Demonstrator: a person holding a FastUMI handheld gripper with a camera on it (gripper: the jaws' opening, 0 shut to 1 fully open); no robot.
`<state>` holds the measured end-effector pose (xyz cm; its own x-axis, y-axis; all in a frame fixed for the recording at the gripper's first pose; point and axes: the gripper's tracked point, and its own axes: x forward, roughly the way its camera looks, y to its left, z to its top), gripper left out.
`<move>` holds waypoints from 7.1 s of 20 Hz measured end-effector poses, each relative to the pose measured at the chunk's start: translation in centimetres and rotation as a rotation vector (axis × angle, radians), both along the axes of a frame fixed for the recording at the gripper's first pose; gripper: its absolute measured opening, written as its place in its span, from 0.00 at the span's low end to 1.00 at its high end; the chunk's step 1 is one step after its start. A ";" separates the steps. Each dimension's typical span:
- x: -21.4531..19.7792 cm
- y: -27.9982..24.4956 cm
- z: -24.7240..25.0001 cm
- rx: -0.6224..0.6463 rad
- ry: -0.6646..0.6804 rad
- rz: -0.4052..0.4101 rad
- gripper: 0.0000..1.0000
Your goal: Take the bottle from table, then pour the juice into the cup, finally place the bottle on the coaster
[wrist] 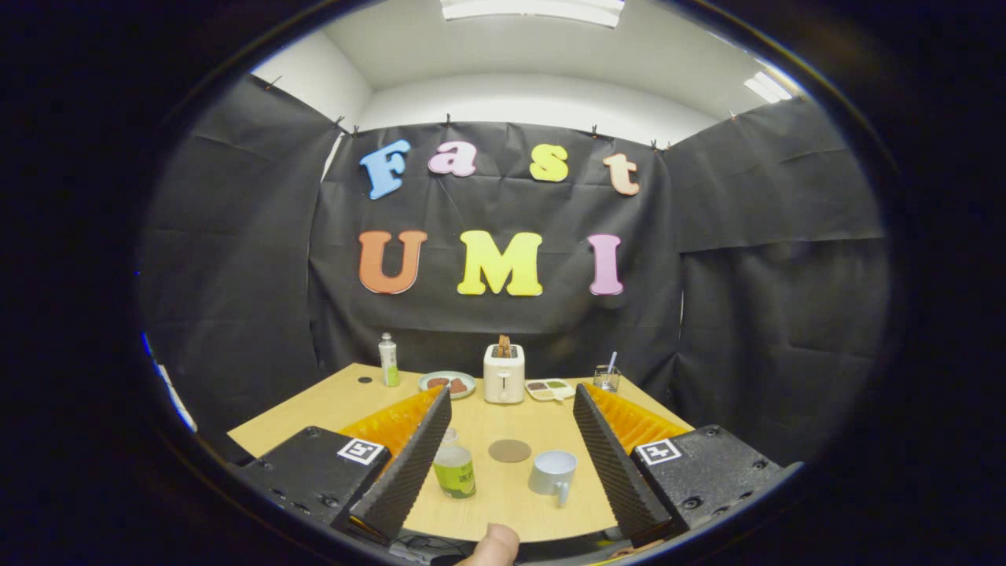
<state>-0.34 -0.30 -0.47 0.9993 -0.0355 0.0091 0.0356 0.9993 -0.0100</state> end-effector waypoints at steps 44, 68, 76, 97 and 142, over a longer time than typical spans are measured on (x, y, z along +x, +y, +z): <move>18.2 7.3 -19.7 -0.088 0.196 -0.050 1.00; 15.6 5.4 -11.6 0.075 0.111 0.006 0.80; 16.5 6.0 -11.3 0.306 0.142 0.133 0.81; 18.3 7.6 -9.7 1.202 0.152 0.473 0.78; 19.1 1.7 -7.6 2.011 0.002 0.622 0.77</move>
